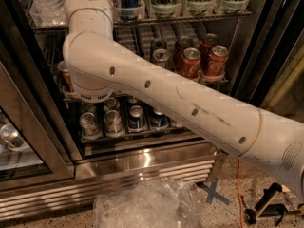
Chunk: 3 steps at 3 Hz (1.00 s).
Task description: Pick water bottle from top shelf of fridge
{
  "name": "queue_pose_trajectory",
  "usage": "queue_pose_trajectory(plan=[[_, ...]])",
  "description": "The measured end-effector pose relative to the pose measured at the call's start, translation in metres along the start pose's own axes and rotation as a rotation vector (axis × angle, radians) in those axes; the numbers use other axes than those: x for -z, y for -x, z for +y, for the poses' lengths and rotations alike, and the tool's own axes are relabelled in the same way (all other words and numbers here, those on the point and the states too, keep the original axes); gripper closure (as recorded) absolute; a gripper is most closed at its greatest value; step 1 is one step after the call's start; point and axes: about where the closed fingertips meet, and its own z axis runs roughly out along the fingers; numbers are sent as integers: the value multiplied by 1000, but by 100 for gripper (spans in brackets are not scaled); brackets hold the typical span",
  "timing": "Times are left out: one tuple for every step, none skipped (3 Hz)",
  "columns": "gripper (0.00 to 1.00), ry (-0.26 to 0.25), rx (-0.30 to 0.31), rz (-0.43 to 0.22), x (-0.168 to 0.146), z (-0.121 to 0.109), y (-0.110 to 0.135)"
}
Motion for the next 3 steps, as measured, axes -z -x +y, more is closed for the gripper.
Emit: queue_pose_trajectory(plan=[[85, 0, 0, 0, 0, 0, 0], [100, -1, 1, -5, 0, 0, 1], [100, 3, 14, -65, 3, 3, 22]])
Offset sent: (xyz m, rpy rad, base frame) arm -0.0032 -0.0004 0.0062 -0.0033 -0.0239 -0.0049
